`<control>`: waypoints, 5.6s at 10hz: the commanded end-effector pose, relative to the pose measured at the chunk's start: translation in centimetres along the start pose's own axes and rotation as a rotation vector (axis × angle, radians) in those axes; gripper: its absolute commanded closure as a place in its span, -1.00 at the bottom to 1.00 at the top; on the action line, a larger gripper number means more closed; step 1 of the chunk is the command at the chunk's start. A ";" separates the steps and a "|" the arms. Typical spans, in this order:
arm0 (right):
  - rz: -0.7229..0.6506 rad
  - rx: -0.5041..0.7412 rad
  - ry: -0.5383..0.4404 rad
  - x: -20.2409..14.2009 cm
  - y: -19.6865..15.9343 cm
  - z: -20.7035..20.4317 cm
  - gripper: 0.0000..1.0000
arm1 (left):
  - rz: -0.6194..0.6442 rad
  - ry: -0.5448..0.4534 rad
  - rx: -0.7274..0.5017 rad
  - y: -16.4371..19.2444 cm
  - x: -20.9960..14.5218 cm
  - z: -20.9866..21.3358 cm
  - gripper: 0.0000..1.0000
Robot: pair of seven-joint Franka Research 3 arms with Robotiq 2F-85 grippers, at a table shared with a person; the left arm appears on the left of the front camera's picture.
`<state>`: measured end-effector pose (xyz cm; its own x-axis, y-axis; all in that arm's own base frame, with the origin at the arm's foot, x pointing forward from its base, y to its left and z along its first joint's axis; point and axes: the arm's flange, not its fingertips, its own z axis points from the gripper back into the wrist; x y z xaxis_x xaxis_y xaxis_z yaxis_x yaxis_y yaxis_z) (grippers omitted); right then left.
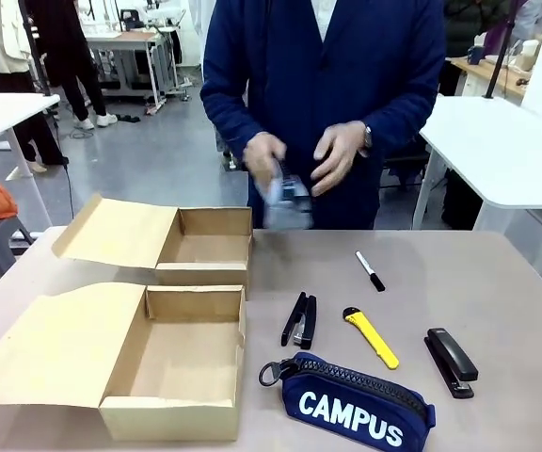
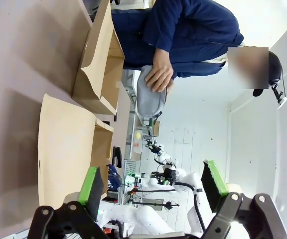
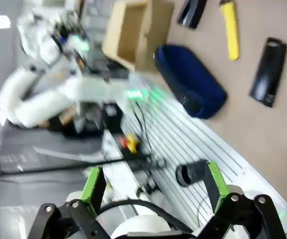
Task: Place items inside the box.
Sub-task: Pick up a Pencil pouch or Stapler and place it inside the Mailer Box closest to the robot.
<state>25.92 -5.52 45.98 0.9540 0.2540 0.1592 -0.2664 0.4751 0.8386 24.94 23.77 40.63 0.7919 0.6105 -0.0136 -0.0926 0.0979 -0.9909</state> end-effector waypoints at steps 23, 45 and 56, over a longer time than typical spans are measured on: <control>0.583 -0.748 0.412 6.5 8.0 -30.9 -1.00 | -0.020 -0.002 -0.016 -0.1 -0.2 0.1 -1.00; 0.330 -0.663 0.503 5.8 6.6 -30.1 1.00 | -0.020 -0.002 -0.016 -0.1 -0.2 0.1 -1.00; -0.254 -0.432 0.089 3.2 14.3 -23.9 0.87 | -0.020 -0.002 -0.016 -0.1 -0.2 0.1 -1.00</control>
<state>23.02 21.37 46.22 0.9529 0.2777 -0.1220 -0.1760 0.8338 0.5232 24.81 23.89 40.67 0.7894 0.6138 -0.0111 -0.0898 0.0976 -0.9912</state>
